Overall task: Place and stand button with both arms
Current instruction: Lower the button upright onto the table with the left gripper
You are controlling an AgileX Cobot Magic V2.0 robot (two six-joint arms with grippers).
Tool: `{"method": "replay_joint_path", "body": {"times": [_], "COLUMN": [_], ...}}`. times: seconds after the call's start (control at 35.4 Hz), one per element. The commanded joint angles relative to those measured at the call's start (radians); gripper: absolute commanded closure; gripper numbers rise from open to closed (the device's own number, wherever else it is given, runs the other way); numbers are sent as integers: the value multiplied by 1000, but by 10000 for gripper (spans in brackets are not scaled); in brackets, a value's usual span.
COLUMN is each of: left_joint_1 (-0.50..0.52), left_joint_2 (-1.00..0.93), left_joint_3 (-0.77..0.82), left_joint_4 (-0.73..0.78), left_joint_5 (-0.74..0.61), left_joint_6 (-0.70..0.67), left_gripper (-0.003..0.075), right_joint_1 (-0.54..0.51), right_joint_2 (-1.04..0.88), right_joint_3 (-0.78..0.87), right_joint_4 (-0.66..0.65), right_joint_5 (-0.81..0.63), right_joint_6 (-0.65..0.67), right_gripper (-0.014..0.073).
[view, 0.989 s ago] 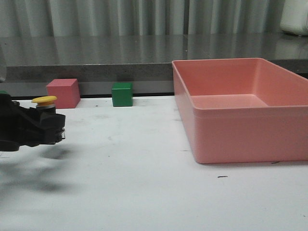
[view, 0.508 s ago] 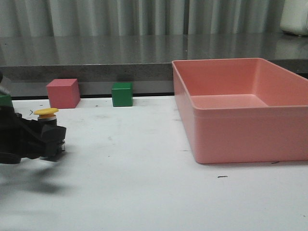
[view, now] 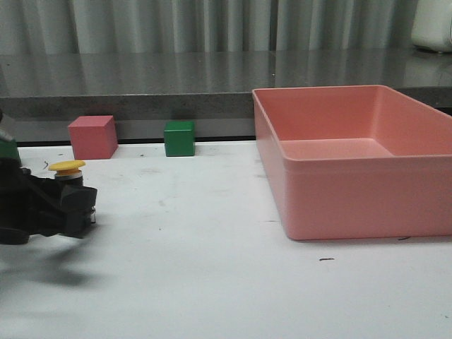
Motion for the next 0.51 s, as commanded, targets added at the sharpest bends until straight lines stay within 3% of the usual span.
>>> {"method": "replay_joint_path", "body": {"times": [0.0,0.14,0.34,0.48], "left_joint_1": [0,0,0,0], "left_joint_2": [-23,-23,-40,-100], "left_joint_3": [6,11,11,13], "left_joint_4": [-2,-2,2,40], "left_joint_5": [-195,-195,-195,-189], "left_joint_6": [0,0,0,0], "left_gripper": [422,362,206,183], "right_joint_1": [-9,-9,-9,-9], "right_joint_2": [11,11,11,11], "right_joint_3": [-25,-25,-25,-25], "right_joint_4": [-15,-15,-15,-15], "right_joint_5": [-80,-80,-80,-80], "right_joint_6": [-10,-10,-10,-10], "right_gripper": [664,664,664,664]}}
